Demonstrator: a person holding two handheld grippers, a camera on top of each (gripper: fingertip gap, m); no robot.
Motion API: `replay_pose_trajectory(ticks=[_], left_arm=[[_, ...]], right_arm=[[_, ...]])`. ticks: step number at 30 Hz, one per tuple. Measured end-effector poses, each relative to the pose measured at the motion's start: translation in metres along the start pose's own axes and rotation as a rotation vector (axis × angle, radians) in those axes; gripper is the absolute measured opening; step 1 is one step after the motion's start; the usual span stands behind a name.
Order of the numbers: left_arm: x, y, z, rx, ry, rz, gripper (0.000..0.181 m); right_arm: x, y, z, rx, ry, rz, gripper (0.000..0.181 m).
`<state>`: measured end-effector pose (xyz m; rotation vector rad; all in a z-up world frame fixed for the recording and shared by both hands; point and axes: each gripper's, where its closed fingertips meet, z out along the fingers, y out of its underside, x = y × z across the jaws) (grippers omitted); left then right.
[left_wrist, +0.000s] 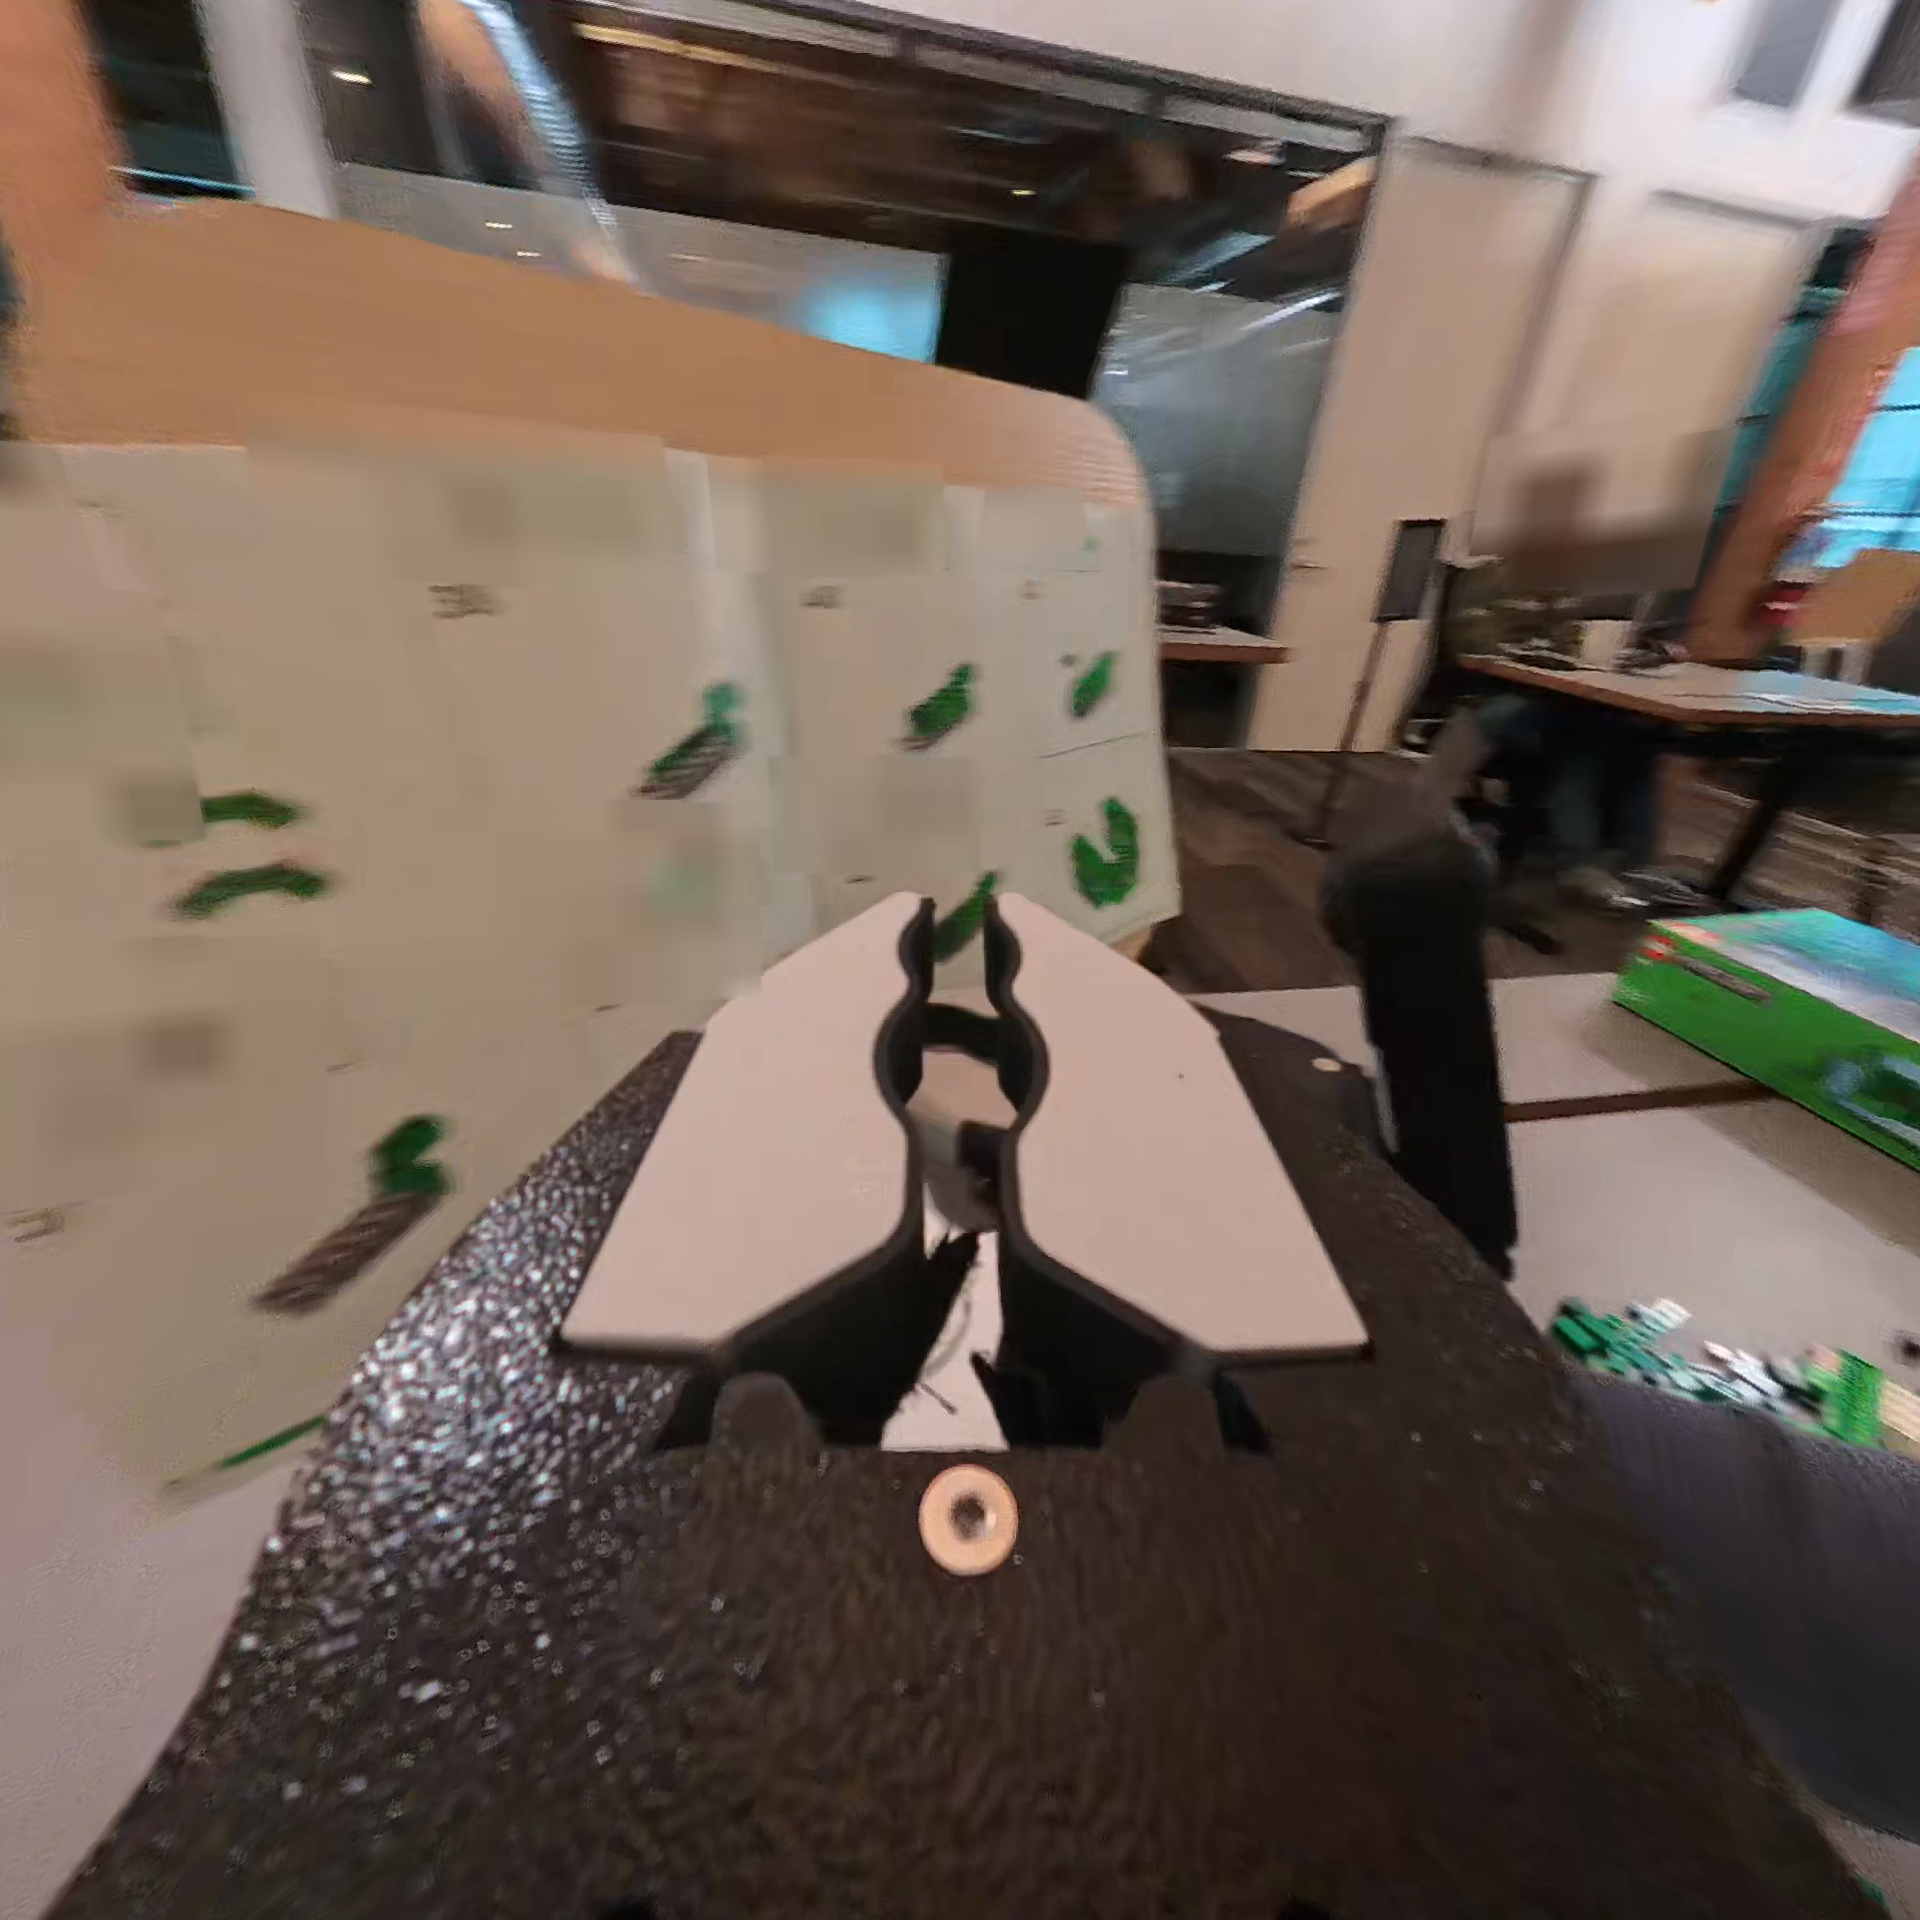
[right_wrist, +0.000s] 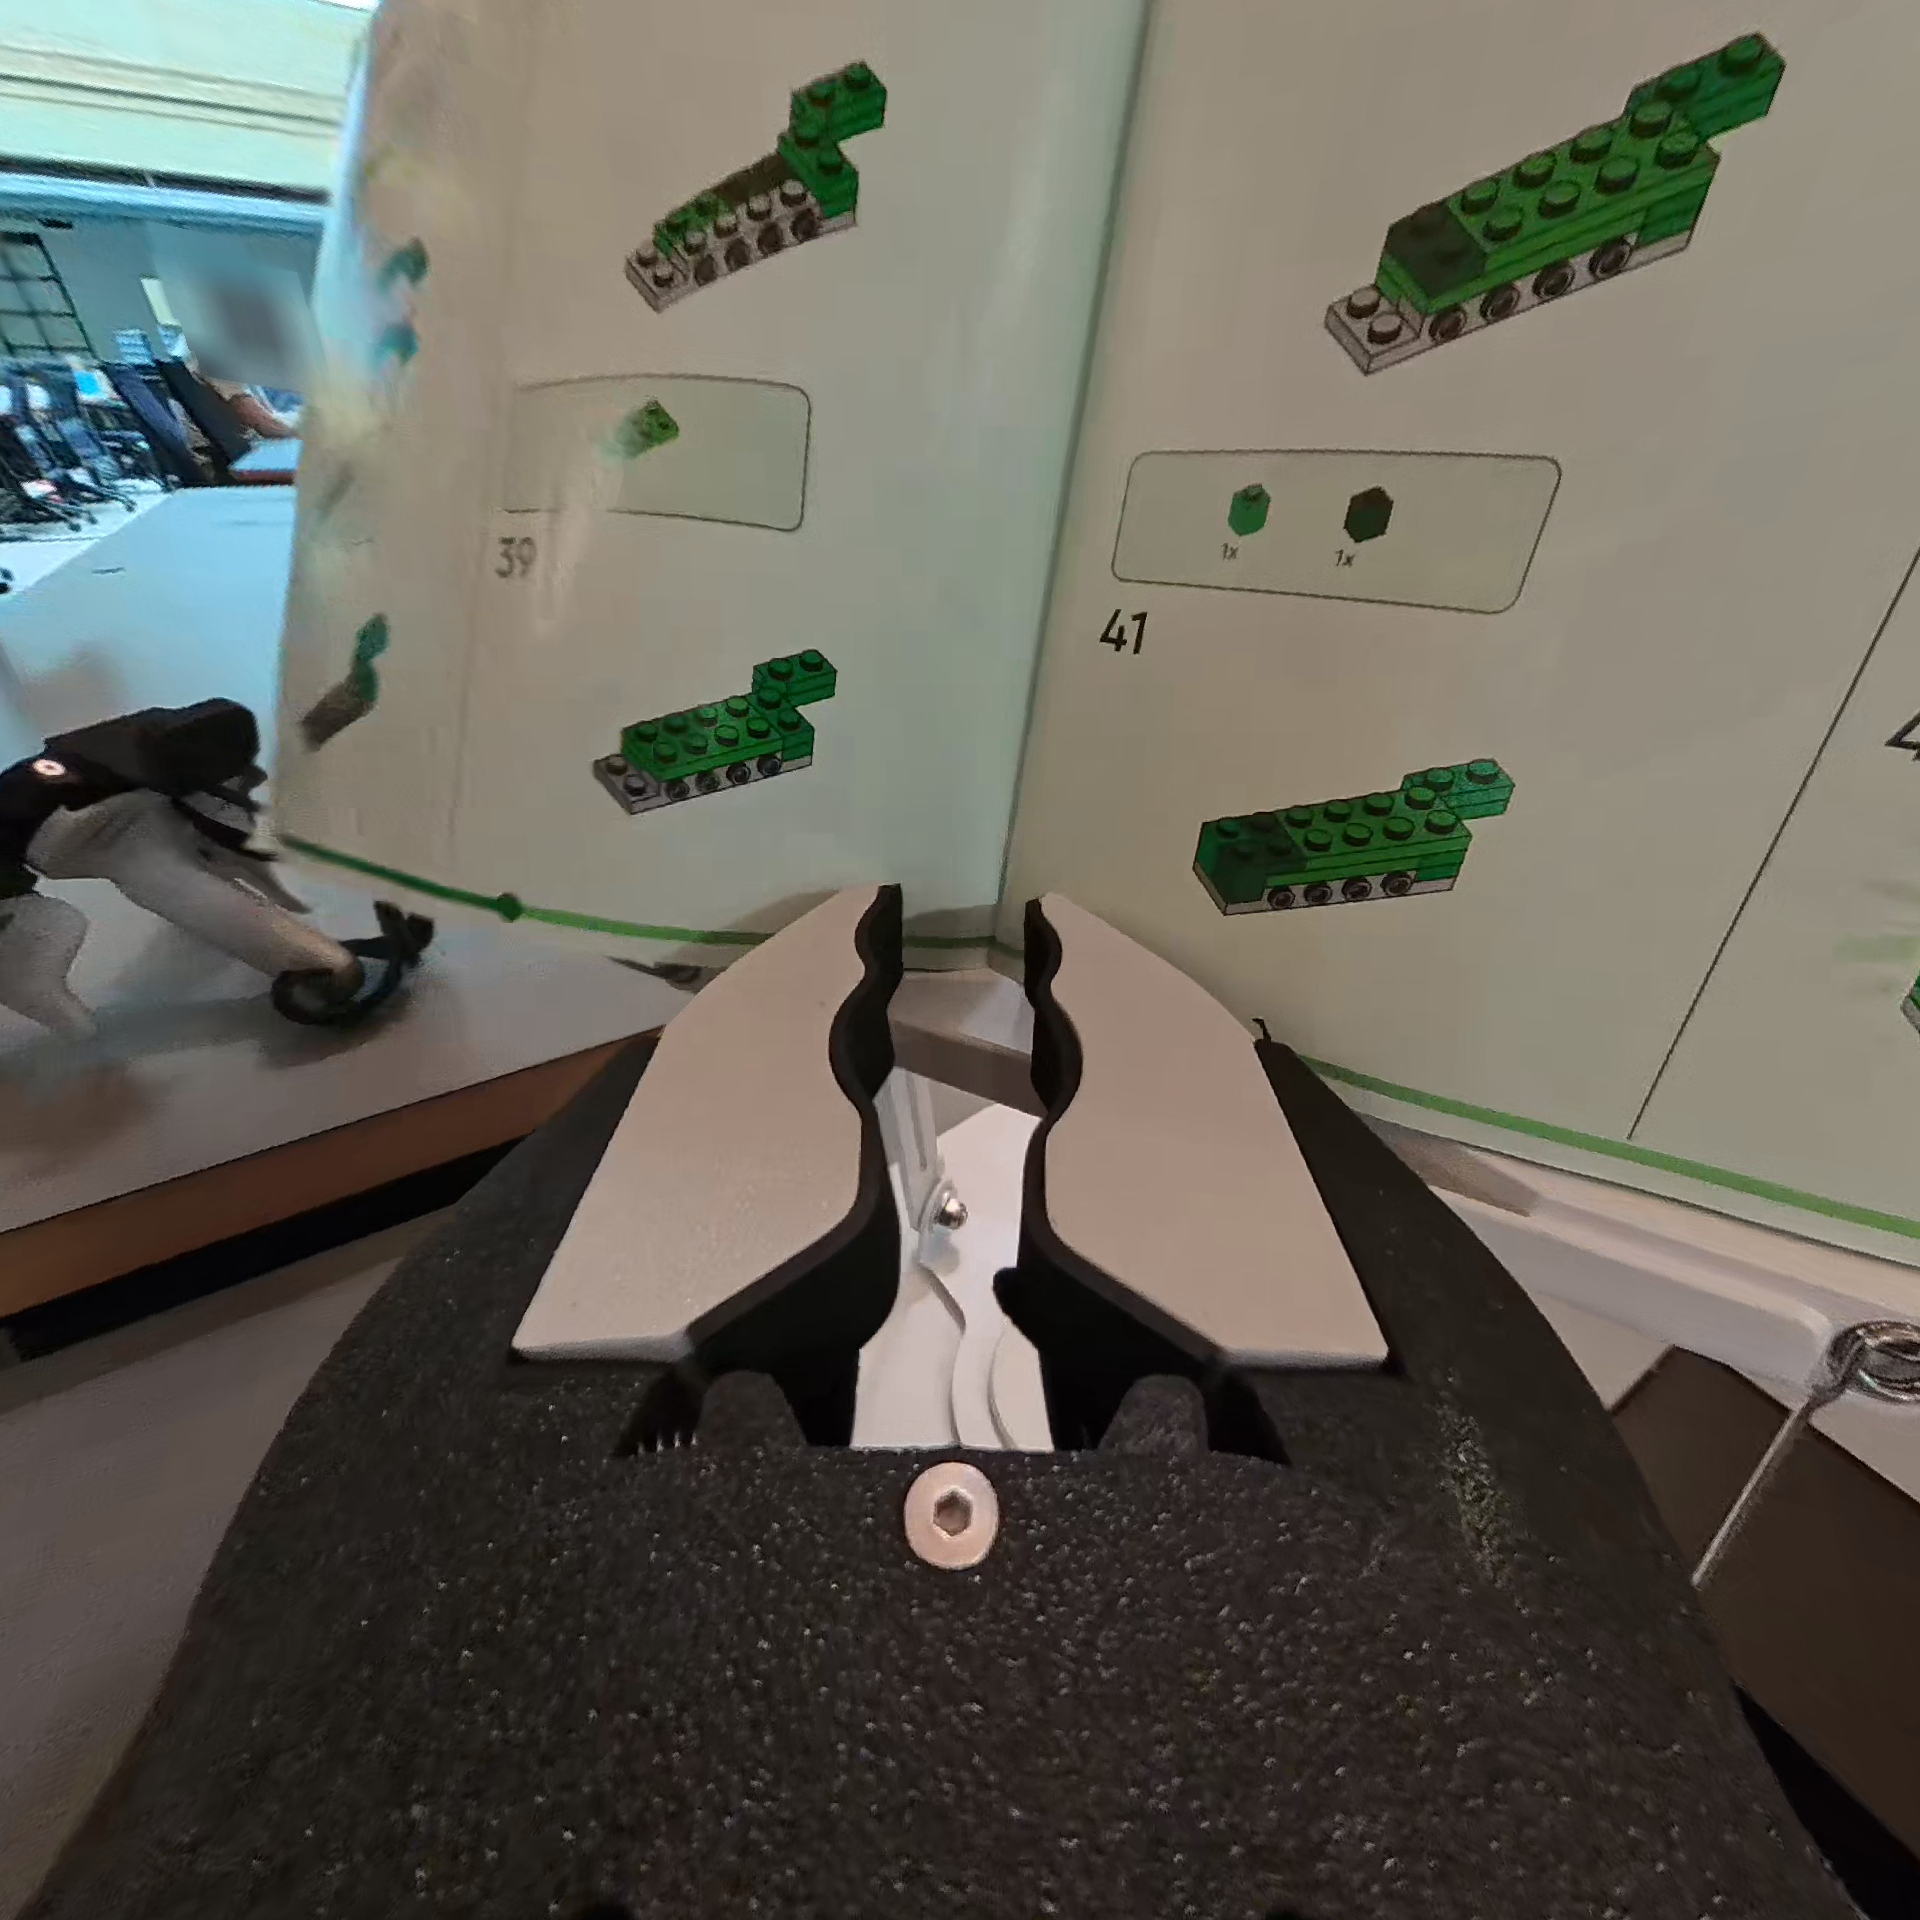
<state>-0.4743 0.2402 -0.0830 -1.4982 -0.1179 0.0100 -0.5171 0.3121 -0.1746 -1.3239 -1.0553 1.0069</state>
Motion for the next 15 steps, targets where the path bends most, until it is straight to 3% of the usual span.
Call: replay_pose_trajectory(ticks=[4,8,15], left_arm=[[-0.009,0.029,0.046,-0.128,-0.081,0.053,0.005],[-0.02,0.062,0.088,-0.282,-0.102,-0.017,0.02],[-0.033,0.064,0.09,-0.3,-0.343,0.164,0.023]], right_arm=[[0.012,0.003,-0.017,0.03,0.013,0.042,0.028],[0.036,0.011,-0.047,0.11,0.076,0.21,0.028],[0.076,0.037,-0.084,0.193,0.162,0.58,0.028]])
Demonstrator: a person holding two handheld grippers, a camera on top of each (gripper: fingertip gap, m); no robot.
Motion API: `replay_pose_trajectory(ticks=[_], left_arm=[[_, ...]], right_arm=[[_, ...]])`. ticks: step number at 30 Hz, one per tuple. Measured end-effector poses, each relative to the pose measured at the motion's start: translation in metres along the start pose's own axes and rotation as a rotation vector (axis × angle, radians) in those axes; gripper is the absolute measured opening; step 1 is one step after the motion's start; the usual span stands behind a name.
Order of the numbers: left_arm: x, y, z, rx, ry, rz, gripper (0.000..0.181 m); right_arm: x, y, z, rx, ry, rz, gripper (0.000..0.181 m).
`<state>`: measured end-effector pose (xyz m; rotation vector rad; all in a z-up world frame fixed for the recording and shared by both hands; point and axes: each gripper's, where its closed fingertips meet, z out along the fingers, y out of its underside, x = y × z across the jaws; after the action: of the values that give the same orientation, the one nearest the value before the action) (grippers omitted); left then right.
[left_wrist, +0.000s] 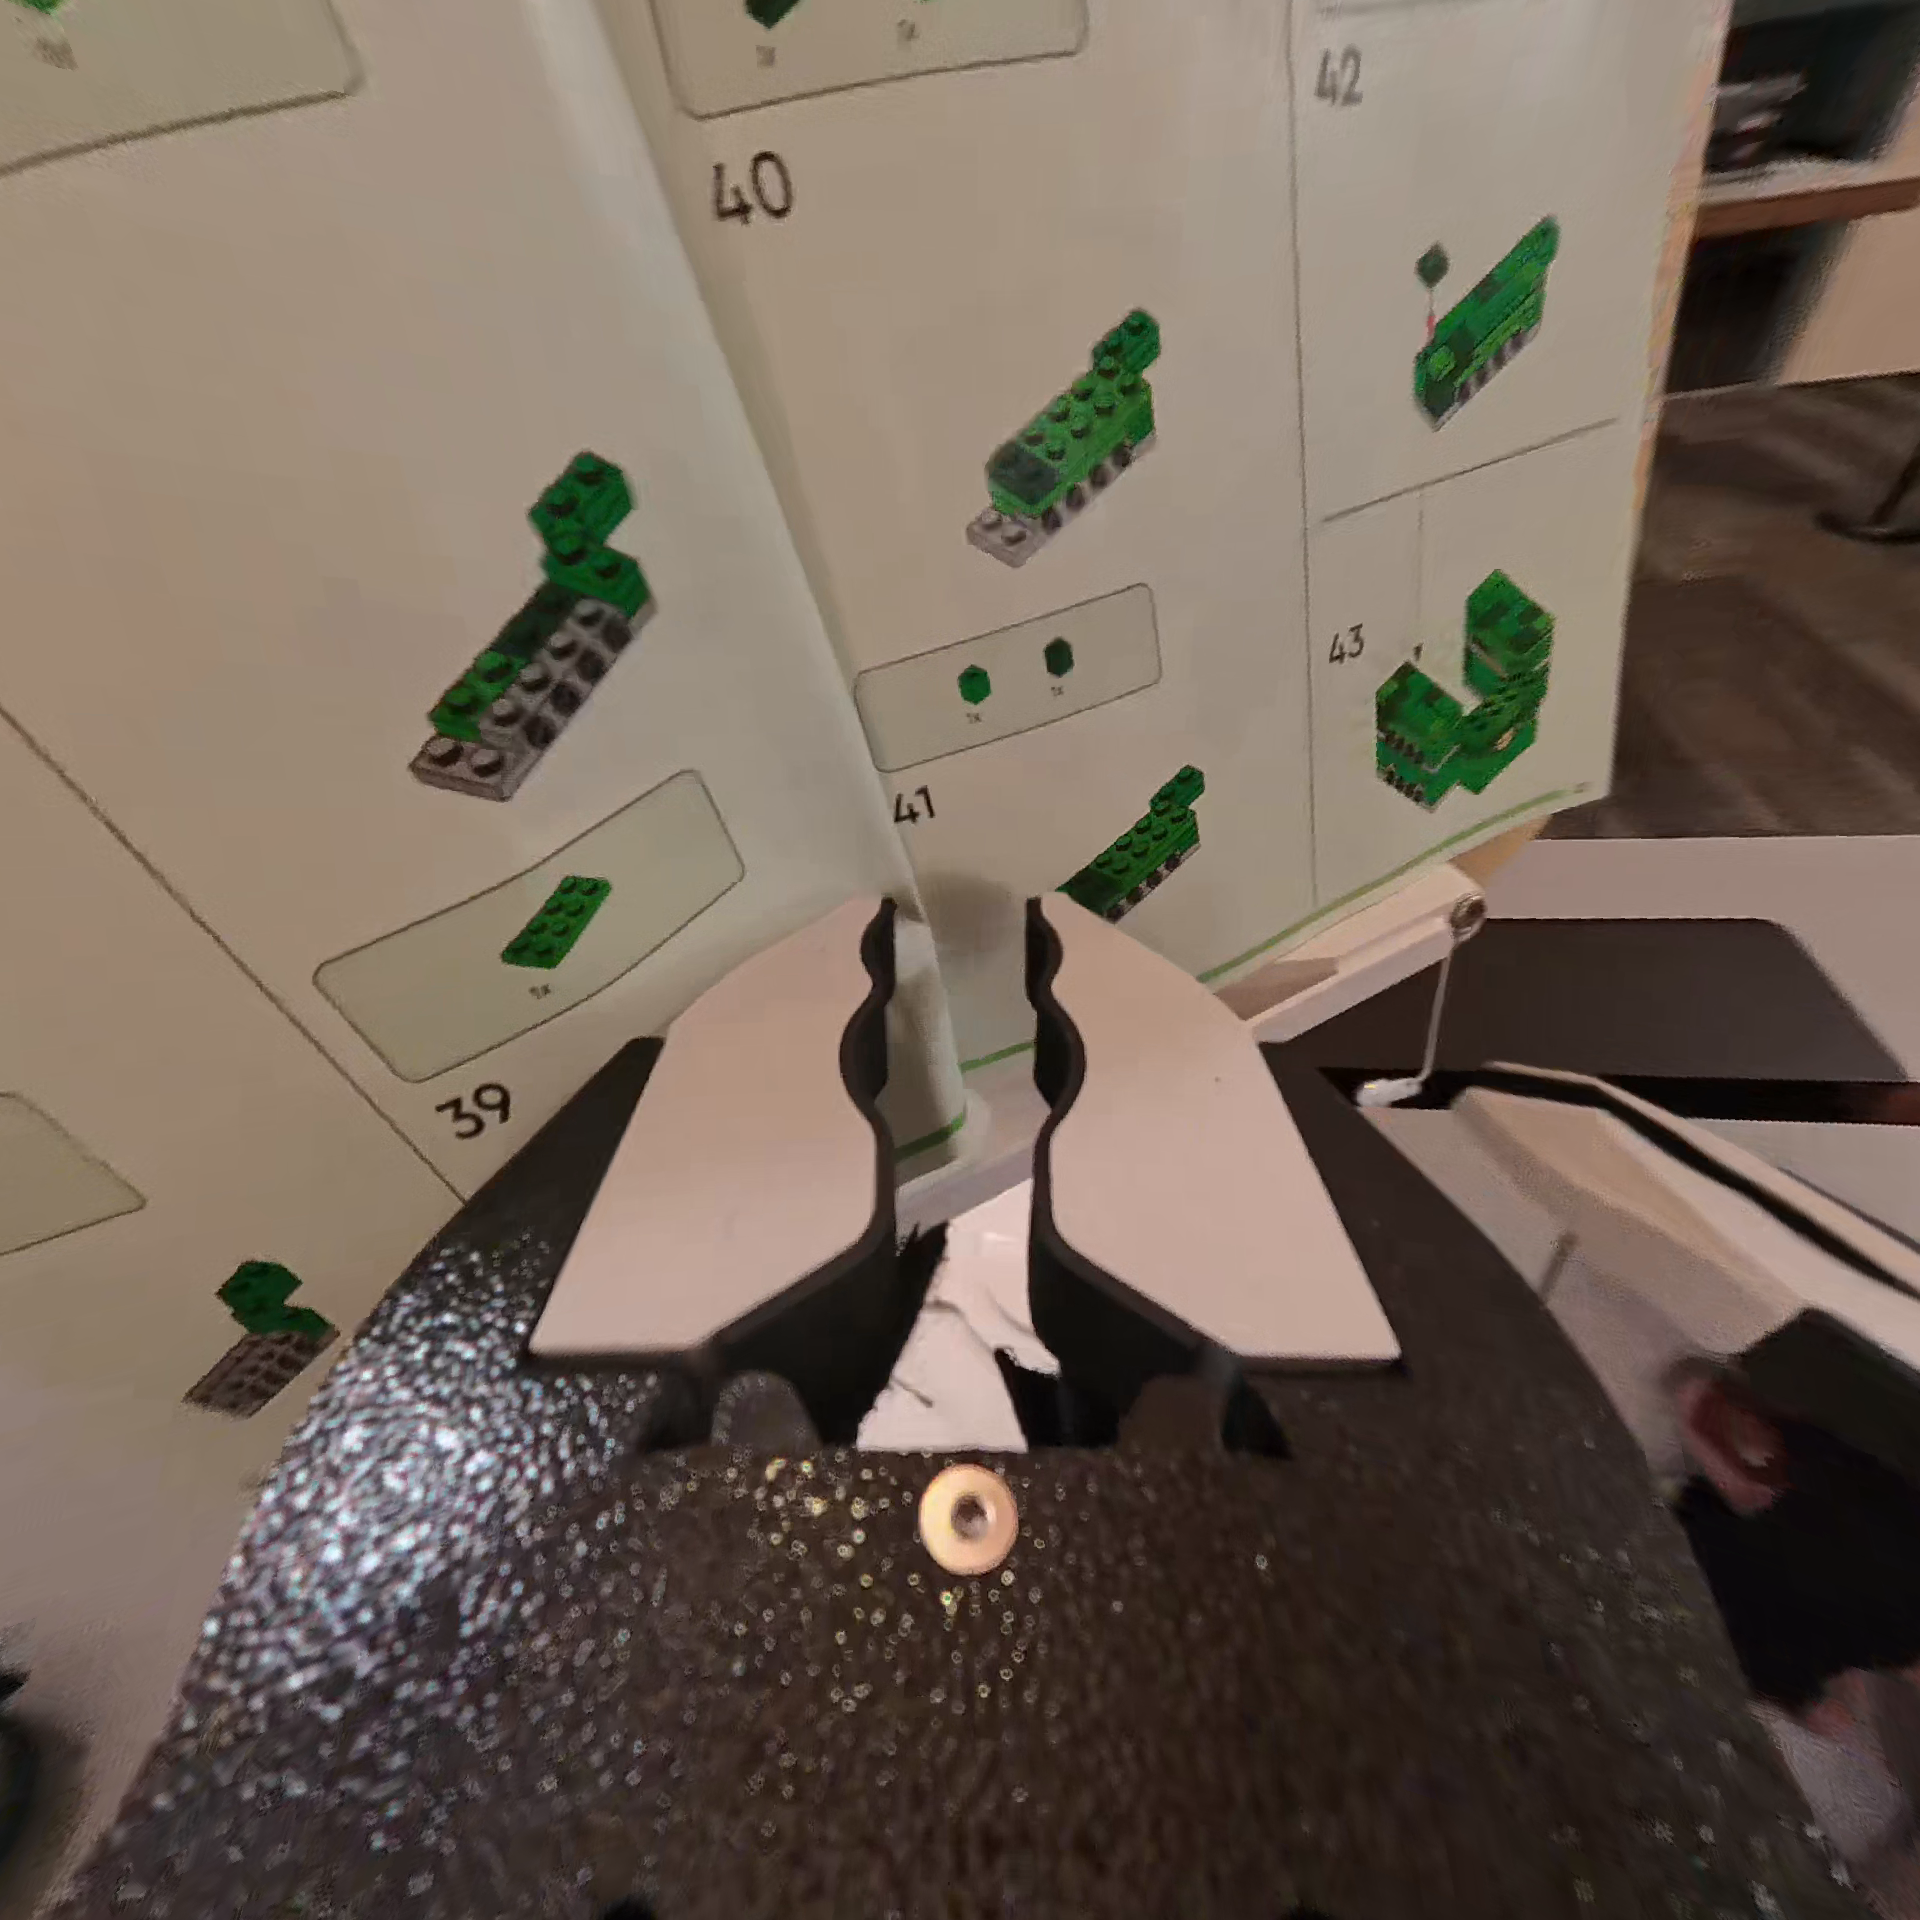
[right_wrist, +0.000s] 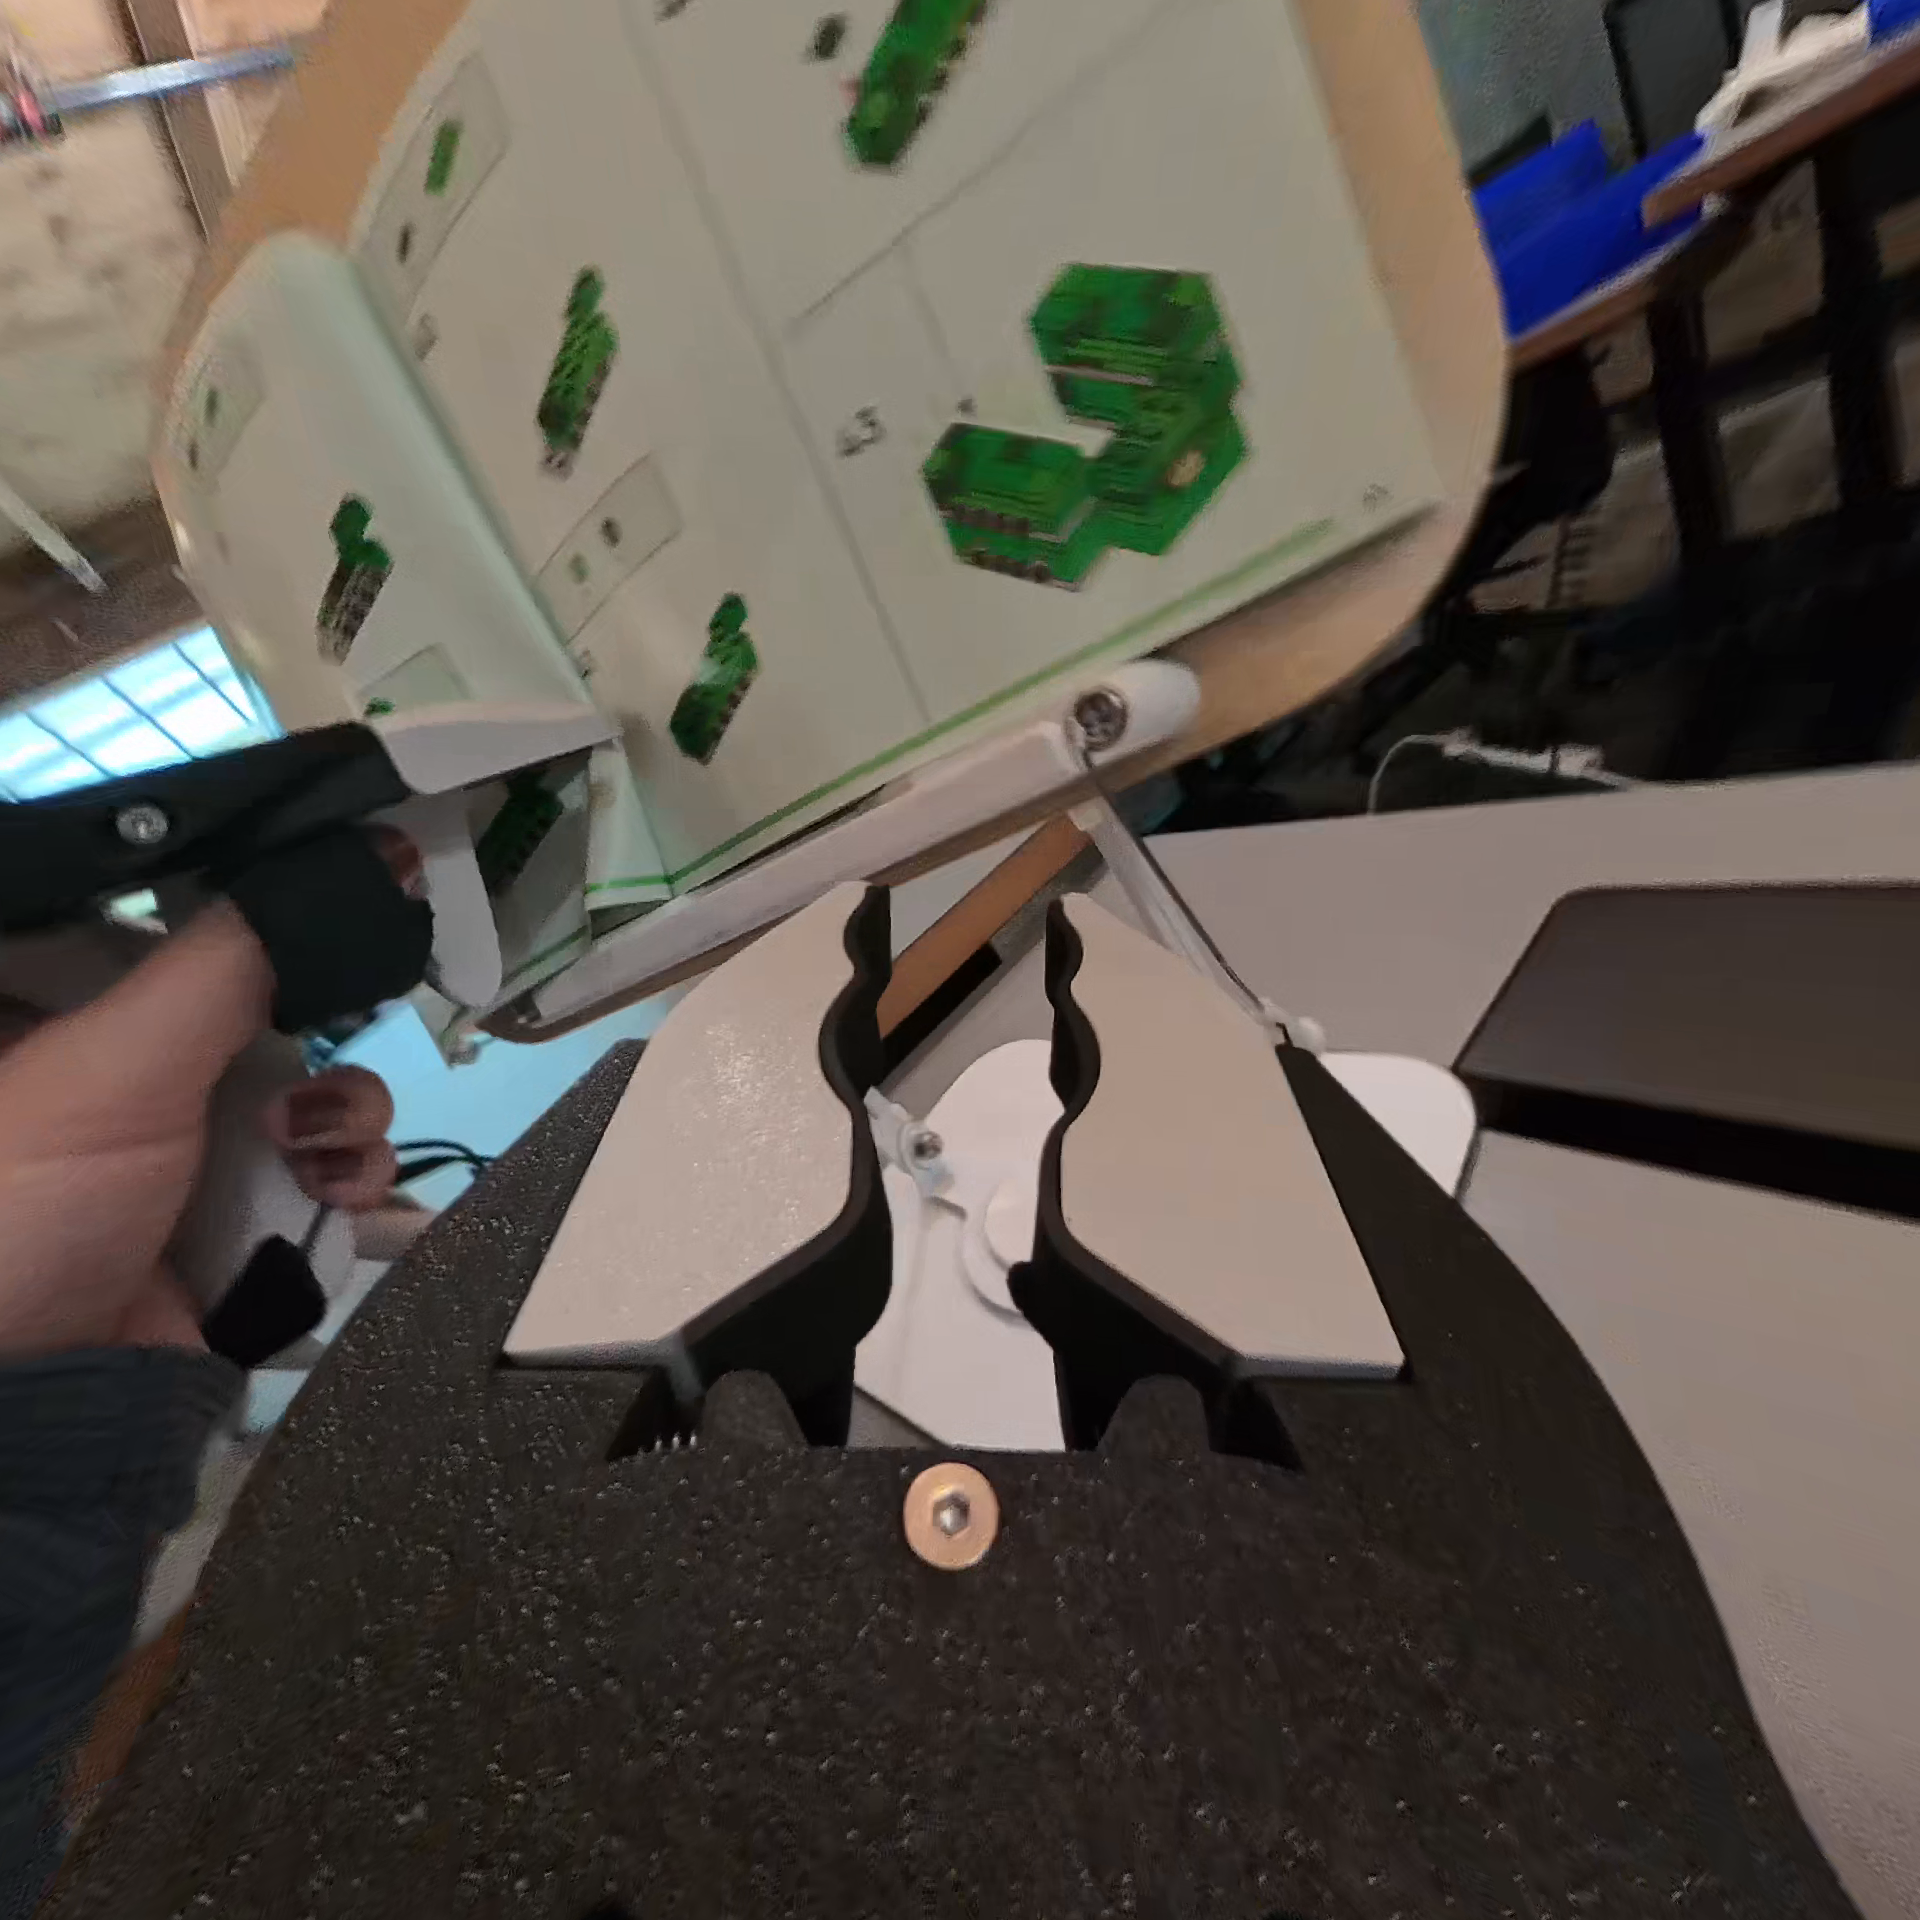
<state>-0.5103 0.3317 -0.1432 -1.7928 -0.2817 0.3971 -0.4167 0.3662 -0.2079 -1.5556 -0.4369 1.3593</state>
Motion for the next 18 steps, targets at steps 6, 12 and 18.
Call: replay_pose_trajectory(ticks=[6,12,18], left_arm=[[0.042,-0.01,-0.02,0.137,0.163,0.069,0.005],[0.0,-0.003,-0.014,0.059,-0.032,0.004,0.029],[-0.019,0.001,-0.008,0.013,-0.205,0.097,0.056]], right_arm=[[0.011,0.004,-0.006,-0.007,-0.038,0.175,0.027],[0.004,0.005,-0.005,-0.023,-0.085,0.206,0.025],[0.007,0.004,-0.002,-0.008,-0.108,0.328,0.026]])
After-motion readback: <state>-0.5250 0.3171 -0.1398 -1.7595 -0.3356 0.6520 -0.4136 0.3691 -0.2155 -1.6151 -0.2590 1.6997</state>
